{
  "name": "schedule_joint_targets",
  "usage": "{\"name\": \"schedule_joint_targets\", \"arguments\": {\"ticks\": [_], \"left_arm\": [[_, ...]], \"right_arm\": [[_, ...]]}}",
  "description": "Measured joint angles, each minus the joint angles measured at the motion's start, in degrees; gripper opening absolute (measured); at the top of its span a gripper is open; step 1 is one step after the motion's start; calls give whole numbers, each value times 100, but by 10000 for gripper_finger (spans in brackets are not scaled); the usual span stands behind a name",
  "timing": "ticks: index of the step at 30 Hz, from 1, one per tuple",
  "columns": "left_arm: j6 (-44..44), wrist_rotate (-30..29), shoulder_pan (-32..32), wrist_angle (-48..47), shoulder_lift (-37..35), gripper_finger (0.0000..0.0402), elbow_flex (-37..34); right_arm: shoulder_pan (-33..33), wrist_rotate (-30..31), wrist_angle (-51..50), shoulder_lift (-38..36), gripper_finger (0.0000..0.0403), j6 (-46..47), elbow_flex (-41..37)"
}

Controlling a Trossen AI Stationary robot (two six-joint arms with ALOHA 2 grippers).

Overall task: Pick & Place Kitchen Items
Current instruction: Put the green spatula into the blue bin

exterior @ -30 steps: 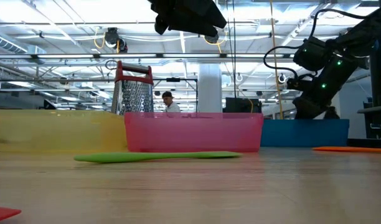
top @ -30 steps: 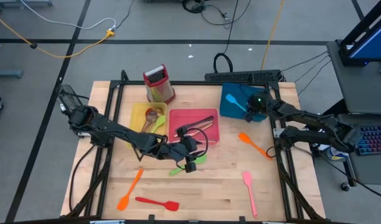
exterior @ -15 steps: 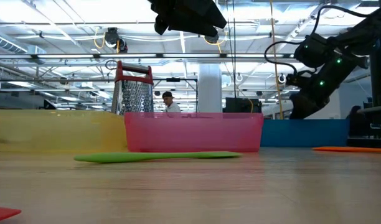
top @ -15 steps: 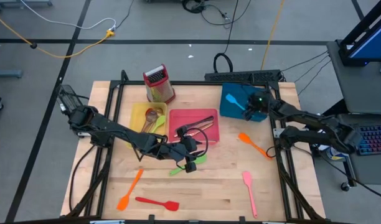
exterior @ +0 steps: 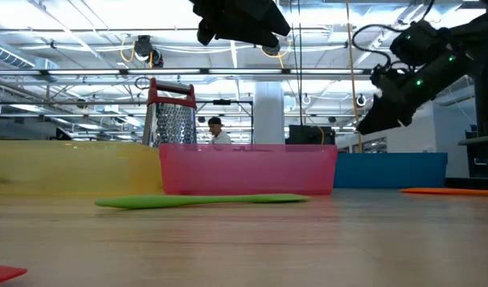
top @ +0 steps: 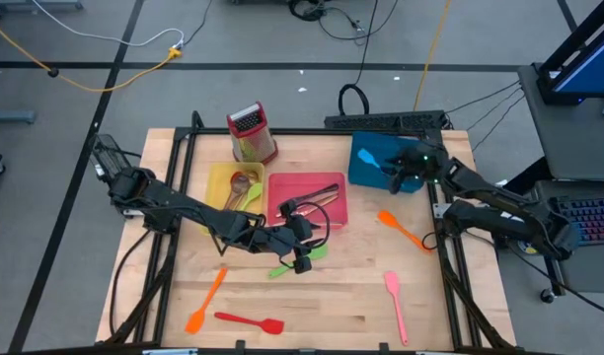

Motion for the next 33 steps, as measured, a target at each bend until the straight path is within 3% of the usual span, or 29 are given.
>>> {"name": "schedule_joint_targets", "arguments": {"ticks": [3, 9, 20, 25, 33], "left_arm": [[-11, 0, -11, 0, 0, 159, 0], [-11, 0, -11, -2, 0, 159, 0], [-188, 53, -111, -3, 0, 159, 0], [-234, 51, -329, -143, 0, 159, 0], [-1281, -162, -604, -1070, 398, 159, -4]], "right_arm": [[45, -398, 0, -256, 162, 150, 0], [572, -373, -9, -699, 156, 135, 0], [2364, -332, 55, -855, 138, 582, 0], [3370, 361, 240, -855, 130, 696, 0], [4719, 1395, 557, -739, 130, 893, 0]]}}
